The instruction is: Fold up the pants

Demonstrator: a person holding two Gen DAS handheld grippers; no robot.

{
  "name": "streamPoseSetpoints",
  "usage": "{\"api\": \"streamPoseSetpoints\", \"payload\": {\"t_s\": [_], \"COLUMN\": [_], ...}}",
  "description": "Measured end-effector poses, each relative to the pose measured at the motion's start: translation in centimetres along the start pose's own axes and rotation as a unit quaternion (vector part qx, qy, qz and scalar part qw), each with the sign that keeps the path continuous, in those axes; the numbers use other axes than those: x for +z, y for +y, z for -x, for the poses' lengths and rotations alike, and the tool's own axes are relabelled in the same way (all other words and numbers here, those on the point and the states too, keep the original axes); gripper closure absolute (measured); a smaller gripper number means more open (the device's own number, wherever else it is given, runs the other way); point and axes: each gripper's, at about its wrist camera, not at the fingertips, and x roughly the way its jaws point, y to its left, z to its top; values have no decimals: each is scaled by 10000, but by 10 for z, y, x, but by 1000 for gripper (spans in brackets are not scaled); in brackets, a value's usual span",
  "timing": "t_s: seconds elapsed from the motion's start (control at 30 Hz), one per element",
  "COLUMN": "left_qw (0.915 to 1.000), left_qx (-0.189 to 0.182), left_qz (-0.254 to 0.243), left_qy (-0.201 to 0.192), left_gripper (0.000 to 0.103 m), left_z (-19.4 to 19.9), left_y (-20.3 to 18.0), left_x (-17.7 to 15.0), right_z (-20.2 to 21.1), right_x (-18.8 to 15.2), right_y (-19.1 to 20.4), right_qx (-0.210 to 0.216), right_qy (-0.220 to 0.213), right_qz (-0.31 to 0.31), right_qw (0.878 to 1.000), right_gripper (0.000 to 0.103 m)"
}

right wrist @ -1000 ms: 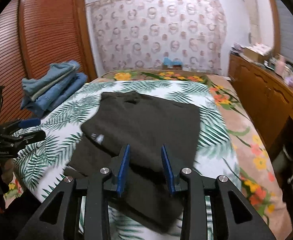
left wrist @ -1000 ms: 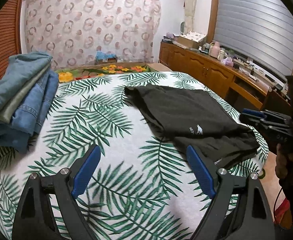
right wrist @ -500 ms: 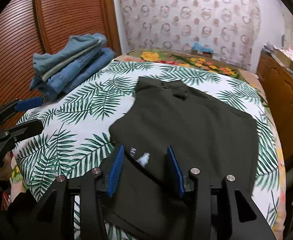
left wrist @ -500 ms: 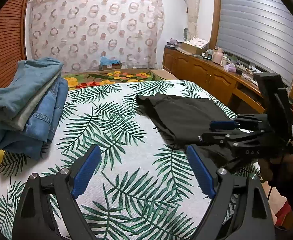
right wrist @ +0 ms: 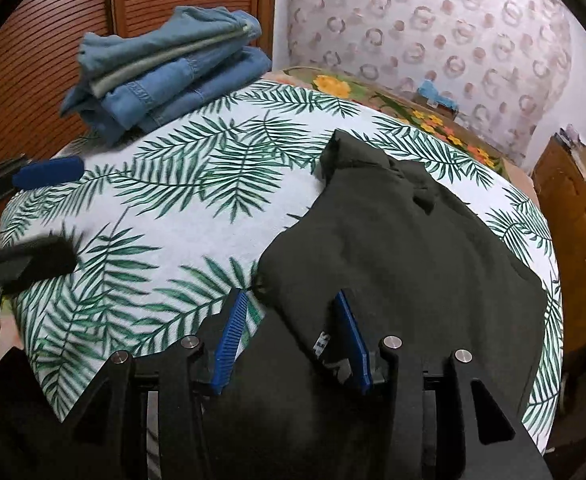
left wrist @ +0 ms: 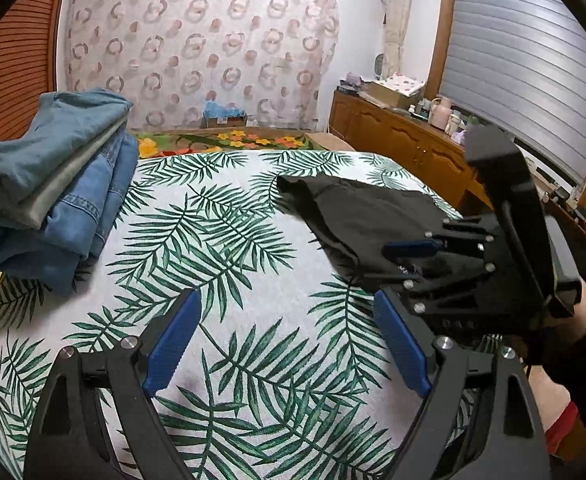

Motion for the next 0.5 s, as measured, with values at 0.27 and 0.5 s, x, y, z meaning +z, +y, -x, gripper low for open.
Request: {"api": "streamPoseSetpoints", "payload": {"t_s": [0.27,0.5], "left_qw": [10000,9999], "left_qx": [-70,-93], "left_qz": [-8,-44], "left_qy": [62,106], "left_gripper": [15,15], "left_z": [-3,-5], "left_y": [-3,-8], "left_x": [-5,-8], "right_z": [-5,14], "right_x": [15,14], "right_y": [0,-9], "right_qx": [-16,84], "right_qy": [-161,-580], "right_qz": [-64,-315], "right_qw": [9998,9978], "right_gripper": [95,98]}}
